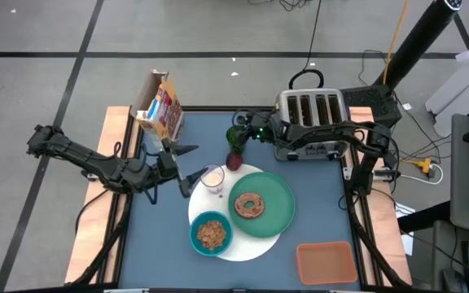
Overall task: Arrange a breakfast setting
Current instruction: Put the blue patterned spoon from the green cup on the table to the left of the white tablemat
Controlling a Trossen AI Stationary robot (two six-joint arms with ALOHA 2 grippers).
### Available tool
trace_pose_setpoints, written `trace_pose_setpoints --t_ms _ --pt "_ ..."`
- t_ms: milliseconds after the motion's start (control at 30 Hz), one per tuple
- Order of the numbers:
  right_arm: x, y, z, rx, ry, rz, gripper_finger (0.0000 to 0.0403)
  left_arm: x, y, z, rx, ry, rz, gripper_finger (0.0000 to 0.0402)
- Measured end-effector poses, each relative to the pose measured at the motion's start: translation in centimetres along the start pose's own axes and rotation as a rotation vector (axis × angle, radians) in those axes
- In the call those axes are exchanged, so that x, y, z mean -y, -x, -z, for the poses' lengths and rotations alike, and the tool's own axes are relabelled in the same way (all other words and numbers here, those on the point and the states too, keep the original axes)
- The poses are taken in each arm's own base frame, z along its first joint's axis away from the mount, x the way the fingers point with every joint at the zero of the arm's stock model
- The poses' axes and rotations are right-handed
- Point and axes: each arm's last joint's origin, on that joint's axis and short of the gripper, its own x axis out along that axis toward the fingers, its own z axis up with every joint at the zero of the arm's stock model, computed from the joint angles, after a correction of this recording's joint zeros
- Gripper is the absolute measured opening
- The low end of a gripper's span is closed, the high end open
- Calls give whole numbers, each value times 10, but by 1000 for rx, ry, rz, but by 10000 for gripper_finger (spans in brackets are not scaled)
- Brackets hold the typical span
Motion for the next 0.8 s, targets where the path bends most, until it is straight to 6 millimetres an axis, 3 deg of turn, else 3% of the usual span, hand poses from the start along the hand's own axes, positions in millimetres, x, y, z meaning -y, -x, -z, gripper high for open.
trace_pose_setpoints --t_ms 800 --pt "-1 0 -1 12 -4 -7 60 0 0 0 0 14 0 372"
